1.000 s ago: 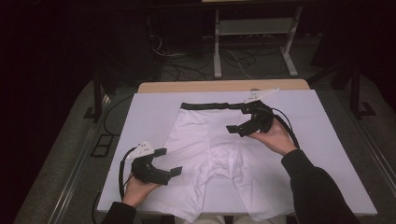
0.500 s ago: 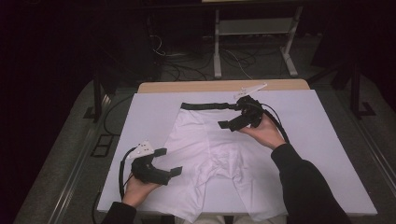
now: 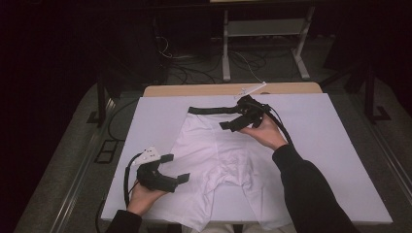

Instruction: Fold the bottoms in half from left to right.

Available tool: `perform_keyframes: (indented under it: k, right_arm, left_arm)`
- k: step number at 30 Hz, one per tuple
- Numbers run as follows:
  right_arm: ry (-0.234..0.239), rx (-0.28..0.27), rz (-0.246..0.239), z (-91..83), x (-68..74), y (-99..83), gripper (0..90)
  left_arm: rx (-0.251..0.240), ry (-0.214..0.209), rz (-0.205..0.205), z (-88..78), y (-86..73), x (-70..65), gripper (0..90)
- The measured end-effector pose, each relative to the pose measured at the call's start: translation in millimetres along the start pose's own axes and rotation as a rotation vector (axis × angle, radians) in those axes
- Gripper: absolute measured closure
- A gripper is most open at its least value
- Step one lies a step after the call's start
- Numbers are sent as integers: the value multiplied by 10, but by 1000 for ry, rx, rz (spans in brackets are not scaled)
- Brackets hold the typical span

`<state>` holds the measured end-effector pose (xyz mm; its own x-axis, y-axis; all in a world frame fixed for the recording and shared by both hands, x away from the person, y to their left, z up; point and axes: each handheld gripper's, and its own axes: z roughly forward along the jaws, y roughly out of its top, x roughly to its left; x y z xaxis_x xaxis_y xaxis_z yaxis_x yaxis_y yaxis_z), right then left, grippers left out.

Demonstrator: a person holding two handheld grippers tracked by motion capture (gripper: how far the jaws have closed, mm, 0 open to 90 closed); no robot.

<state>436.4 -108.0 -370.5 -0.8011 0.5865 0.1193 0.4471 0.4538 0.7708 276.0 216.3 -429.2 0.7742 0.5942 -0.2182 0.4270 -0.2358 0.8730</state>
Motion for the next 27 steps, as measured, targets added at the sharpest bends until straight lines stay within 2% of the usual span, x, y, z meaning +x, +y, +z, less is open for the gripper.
perform_keyframes:
  k: [11, 27]
  right_arm:
    - [5, 10, -13, 182, 21, 154, 0]
    - [28, 26, -29, 566, 111, 327, 0]
  left_arm:
    - [-1, -1, 0, 1, 2, 6, 0]
    - [-4, -3, -3, 0, 2, 6, 0]
